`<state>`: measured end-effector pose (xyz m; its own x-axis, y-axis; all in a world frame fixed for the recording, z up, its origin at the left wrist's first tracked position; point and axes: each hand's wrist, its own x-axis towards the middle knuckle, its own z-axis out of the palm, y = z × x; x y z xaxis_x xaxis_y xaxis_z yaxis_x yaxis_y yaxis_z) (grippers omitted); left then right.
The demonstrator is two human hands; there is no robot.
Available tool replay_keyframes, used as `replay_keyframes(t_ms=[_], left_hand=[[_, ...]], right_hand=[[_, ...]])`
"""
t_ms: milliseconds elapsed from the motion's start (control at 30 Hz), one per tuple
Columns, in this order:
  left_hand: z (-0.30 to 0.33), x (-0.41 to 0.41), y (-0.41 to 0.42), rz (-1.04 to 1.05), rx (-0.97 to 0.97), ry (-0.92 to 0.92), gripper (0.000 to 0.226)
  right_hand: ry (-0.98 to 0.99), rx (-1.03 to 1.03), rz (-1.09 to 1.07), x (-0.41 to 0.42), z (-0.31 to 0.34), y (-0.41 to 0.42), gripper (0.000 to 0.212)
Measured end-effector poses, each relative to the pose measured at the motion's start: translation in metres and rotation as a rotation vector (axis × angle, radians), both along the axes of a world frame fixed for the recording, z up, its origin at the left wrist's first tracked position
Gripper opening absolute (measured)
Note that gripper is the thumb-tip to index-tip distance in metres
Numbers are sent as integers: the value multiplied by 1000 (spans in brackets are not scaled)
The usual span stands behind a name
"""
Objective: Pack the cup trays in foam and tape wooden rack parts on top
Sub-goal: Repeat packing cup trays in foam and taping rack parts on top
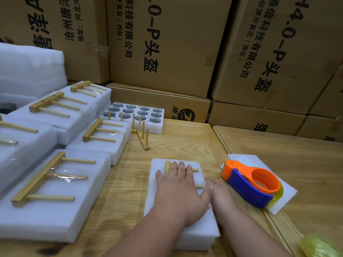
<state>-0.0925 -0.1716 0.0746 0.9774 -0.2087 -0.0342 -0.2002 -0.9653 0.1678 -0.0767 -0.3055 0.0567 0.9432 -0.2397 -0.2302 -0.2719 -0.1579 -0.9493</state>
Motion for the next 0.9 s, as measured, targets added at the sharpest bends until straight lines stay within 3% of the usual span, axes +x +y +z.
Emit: replay_keyframes(t_ms=[133, 367, 600, 733, 800, 900], left_hand=[[0, -1, 0, -4, 13, -4, 92], [-3, 0, -1, -7, 33, -6, 95], [-1, 2, -1, -43, 79, 18, 91], [3, 2, 0, -66, 67, 34, 85], [8, 2, 6, -84, -83, 50, 83], [16, -5, 28, -26, -558, 17, 81]], right_hand=[[-17, -68, -56, 13, -7, 3, 18], [-251, -280, -46, 14, -25, 3, 21], [-252, -495, -6, 14, -31, 0, 12], [-232, -519, -11, 12, -31, -2, 8], [-221, -501, -32, 10, -32, -3, 6], [-250, -542, -91, 7, -34, -2, 10]])
